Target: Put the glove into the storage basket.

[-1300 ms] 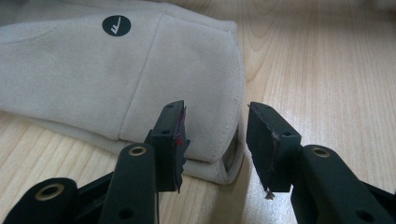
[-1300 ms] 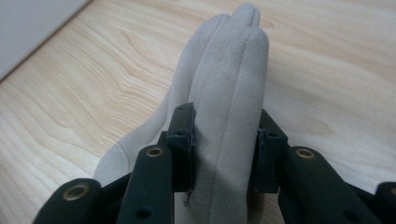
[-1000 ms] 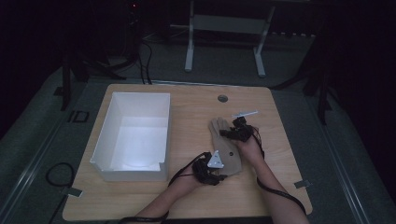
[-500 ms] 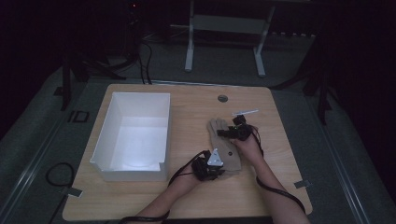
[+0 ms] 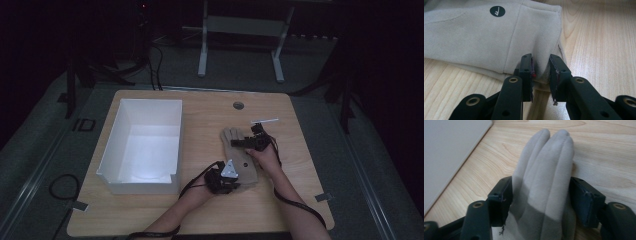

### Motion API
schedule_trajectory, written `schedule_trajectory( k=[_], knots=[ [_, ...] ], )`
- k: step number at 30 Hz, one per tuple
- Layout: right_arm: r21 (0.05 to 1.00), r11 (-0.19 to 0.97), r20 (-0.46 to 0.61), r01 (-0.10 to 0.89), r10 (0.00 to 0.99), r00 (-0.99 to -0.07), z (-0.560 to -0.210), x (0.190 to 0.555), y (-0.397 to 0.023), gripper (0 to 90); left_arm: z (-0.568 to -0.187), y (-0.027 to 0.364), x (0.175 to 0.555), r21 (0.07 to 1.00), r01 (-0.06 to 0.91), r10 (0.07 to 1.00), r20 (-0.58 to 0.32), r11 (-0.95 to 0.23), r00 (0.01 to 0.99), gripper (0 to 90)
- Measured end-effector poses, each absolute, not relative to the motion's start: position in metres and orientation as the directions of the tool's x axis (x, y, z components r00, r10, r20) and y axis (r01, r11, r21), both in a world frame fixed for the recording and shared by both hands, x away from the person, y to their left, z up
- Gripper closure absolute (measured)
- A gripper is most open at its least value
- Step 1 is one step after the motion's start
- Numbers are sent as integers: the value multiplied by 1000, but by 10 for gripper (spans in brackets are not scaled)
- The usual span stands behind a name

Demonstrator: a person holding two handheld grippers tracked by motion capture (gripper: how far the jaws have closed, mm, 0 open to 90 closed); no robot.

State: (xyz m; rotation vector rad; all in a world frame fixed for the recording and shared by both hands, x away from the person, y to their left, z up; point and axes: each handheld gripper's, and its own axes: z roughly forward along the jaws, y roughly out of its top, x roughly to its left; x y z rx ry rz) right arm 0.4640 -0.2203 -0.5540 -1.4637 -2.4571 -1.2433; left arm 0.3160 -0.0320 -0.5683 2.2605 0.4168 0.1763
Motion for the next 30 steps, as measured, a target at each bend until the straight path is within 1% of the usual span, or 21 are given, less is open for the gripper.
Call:
schedule_trajectory(
  k=[2,3,5,6,7,9,10,11,12,16,18,19,20,21,22,24,30],
  knots=[
    [621,248,391,743,724,-569,-555,464,-219,347,-569,-32,315,751,234,353,-2,-617,935,744],
    [618,270,376,738,724,-579,-556,463,-216,356,-569,-32,315,752,235,354,-2,-616,935,743],
    [625,296,342,722,728,-594,-558,462,-213,409,-569,-33,315,749,232,349,-1,-621,937,721],
    [623,312,322,718,734,-598,-557,462,-211,458,-568,-33,314,746,228,345,3,-626,939,709],
    [619,352,282,702,734,-618,-556,461,-208,496,-568,-34,314,747,232,347,-1,-623,938,700],
    [619,401,226,675,732,-642,-554,457,-202,559,-567,-35,312,742,230,343,0,-630,939,659],
    [620,412,209,668,734,-646,-553,456,-200,576,-567,-37,310,739,225,341,8,-636,940,632],
    [625,423,183,657,738,-649,-552,454,-198,588,-567,-38,309,738,219,339,14,-638,941,601],
    [628,426,170,651,741,-649,-552,452,-197,594,-566,-39,307,731,202,336,39,-652,941,586],
    [651,425,140,629,747,-650,-553,448,-195,599,-567,-40,304,734,186,334,58,-653,941,571],
    [657,426,131,622,748,-651,-553,447,-195,601,-567,-40,304,731,177,343,82,-658,936,615],
    [660,427,125,619,749,-650,-553,446,-195,607,-568,-41,303,729,166,347,104,-664,932,659],
    [663,429,118,613,749,-652,-554,445,-195,611,-568,-40,303,730,171,357,105,-662,928,710],
    [666,428,116,611,750,-652,-554,445,-194,614,-567,-39,305,731,181,362,96,-658,927,784],
    [668,424,120,612,750,-651,-554,444,-195,620,-567,-39,307,734,194,367,81,-651,927,820],
    [672,419,121,610,751,-649,-554,443,-195,623,-567,-38,307,737,203,374,72,-645,925,844],
    [685,396,134,611,756,-641,-551,442,-197,640,-564,-37,307,729,225,388,59,-646,920,861]
  ],
)
